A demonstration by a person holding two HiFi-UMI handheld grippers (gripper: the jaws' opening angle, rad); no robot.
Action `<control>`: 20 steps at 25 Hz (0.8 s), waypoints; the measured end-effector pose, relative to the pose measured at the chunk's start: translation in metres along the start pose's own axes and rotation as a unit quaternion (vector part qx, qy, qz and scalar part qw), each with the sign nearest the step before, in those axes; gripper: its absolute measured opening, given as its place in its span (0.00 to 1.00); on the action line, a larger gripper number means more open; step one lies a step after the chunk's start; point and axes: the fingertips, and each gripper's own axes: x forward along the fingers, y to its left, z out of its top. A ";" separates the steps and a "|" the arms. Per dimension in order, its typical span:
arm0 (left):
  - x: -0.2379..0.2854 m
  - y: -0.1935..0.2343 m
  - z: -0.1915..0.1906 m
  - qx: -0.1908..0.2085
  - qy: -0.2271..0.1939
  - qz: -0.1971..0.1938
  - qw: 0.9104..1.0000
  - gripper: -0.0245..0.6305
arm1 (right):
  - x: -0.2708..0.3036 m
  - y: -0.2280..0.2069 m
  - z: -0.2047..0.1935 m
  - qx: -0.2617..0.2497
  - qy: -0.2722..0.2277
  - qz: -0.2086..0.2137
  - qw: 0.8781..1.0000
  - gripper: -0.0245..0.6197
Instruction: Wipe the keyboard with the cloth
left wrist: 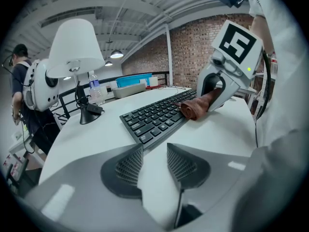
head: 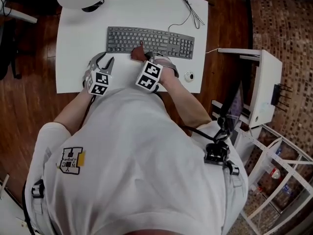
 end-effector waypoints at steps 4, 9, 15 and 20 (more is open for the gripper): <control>0.002 -0.001 -0.001 0.000 0.000 -0.002 1.000 0.27 | 0.000 -0.006 0.003 -0.002 -0.003 -0.002 1.000 0.17; 0.003 -0.001 0.001 0.003 0.000 -0.005 1.000 0.27 | 0.000 -0.072 0.039 0.000 -0.027 -0.036 0.999 0.17; 0.003 -0.001 0.003 0.005 -0.001 -0.006 1.000 0.27 | 0.024 -0.126 0.075 -0.025 -0.013 -0.051 0.998 0.17; 0.001 0.004 -0.001 0.004 -0.001 -0.004 1.000 0.27 | 0.025 -0.099 0.075 -0.030 -0.011 -0.033 0.999 0.17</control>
